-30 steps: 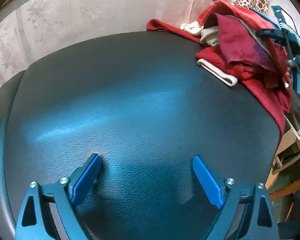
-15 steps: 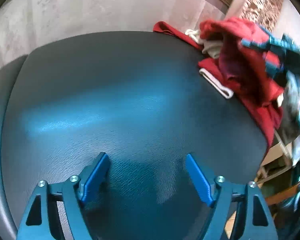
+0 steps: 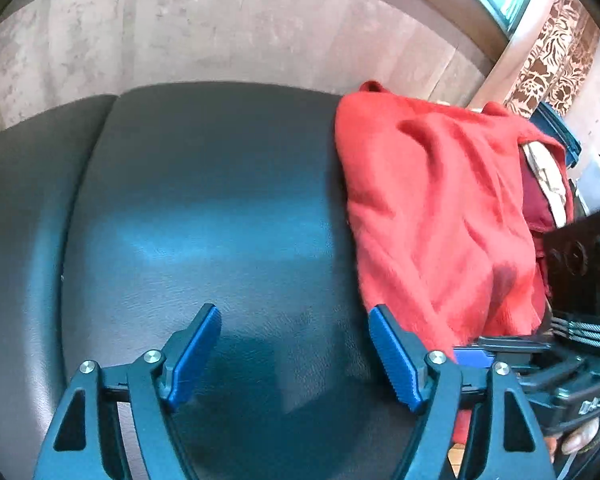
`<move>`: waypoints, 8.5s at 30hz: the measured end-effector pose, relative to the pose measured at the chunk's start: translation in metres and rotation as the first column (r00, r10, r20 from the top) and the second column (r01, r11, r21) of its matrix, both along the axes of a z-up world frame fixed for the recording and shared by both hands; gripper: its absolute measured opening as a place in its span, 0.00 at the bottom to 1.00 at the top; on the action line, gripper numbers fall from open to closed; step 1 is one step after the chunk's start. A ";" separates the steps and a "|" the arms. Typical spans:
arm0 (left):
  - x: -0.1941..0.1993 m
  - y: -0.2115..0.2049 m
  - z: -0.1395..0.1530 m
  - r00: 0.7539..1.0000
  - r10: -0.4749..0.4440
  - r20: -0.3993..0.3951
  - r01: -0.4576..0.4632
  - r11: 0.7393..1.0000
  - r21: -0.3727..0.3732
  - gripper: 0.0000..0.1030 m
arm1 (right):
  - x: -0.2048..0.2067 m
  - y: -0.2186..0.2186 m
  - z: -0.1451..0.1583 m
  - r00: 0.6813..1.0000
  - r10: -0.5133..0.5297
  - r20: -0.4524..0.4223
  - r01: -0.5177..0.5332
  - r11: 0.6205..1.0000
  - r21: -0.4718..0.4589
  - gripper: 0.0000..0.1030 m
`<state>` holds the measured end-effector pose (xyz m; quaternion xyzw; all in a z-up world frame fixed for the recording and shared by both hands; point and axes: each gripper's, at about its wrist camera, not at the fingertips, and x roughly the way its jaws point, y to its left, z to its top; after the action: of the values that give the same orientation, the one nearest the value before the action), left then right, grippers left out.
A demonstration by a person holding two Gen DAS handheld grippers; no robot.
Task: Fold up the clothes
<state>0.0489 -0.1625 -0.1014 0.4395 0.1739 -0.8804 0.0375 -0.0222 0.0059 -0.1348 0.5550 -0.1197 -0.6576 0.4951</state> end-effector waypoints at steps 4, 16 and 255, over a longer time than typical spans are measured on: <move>-0.007 0.000 0.007 1.000 -0.024 -0.018 0.025 0.999 0.049 0.75 | 0.002 0.045 0.021 0.995 -0.096 -0.038 0.095 0.995 -0.012 0.65; -0.025 0.075 0.015 0.959 -0.282 -0.031 0.282 0.959 0.005 0.75 | -0.049 0.203 0.050 0.714 -0.690 -0.117 0.686 0.723 -0.078 0.80; 0.141 -0.270 -0.019 0.845 0.506 0.171 -0.525 0.846 0.091 0.12 | 0.022 -0.205 0.043 0.679 0.233 -0.696 0.087 0.916 0.392 0.50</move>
<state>0.1894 -0.4325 -0.1208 0.4389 0.3415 -0.7909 0.2556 -0.0005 -0.1988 -0.0922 0.3386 0.2449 -0.8129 0.4056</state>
